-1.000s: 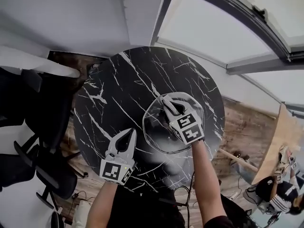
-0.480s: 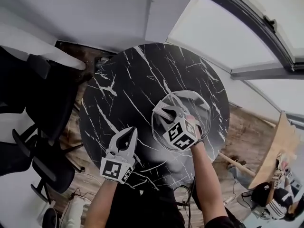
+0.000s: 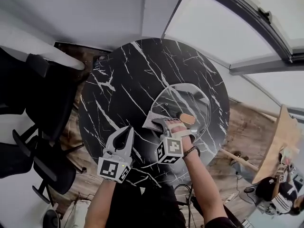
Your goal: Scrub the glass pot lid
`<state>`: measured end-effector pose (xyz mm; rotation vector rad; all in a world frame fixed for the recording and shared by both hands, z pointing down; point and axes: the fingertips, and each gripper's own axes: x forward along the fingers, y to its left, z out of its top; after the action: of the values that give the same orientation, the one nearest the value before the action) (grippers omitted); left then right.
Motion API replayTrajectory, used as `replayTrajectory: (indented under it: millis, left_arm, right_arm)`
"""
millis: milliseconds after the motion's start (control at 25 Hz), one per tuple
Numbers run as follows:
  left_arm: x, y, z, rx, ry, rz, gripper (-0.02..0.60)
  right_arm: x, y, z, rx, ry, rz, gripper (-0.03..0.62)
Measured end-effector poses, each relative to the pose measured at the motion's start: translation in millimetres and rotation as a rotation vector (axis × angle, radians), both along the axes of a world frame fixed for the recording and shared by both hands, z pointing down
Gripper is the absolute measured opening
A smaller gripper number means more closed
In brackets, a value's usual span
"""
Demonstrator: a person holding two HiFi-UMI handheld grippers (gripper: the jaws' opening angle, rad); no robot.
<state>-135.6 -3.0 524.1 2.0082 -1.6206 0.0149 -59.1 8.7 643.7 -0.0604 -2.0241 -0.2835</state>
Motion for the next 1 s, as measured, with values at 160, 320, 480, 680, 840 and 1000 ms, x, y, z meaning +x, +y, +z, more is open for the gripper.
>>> replayTrajectory:
  millis: [160,320,480,680,840,1000]
  left_arm:
    - [12.1,5.0,0.3,0.001,-0.001,0.023,0.003]
    - [31.1,6.8,0.0,0.001,-0.002,0.062,0.003]
    - [53.0,7.2,-7.3,0.008,0.013,0.098,0.003]
    - [71.6,7.6,-17.2,0.025,-0.011,0.144,0.003]
    - [79.6,4.2,-19.4,0.026,-0.010,0.144,0.003]
    - [81.8,1.6,-21.3,0.020,-0.003,0.135,0.003]
  right_arm:
    - [16.2,25.9,-0.6,0.007,-0.028,-0.021,0.084]
    - [36.9,60.6,-0.3,-0.072,-0.048,-0.032,0.086]
    - [70.7,96.9,-5.8,-0.290,-0.034,0.013,0.086]
    - [106.6,25.3,-75.4,-0.101,-0.319,0.378,0.081]
    - [134.9,-44.8,-119.0,0.186,-0.446,0.671,0.080]
    - [140.5,-62.1,-89.3,0.259,-0.347,0.728,0.081]
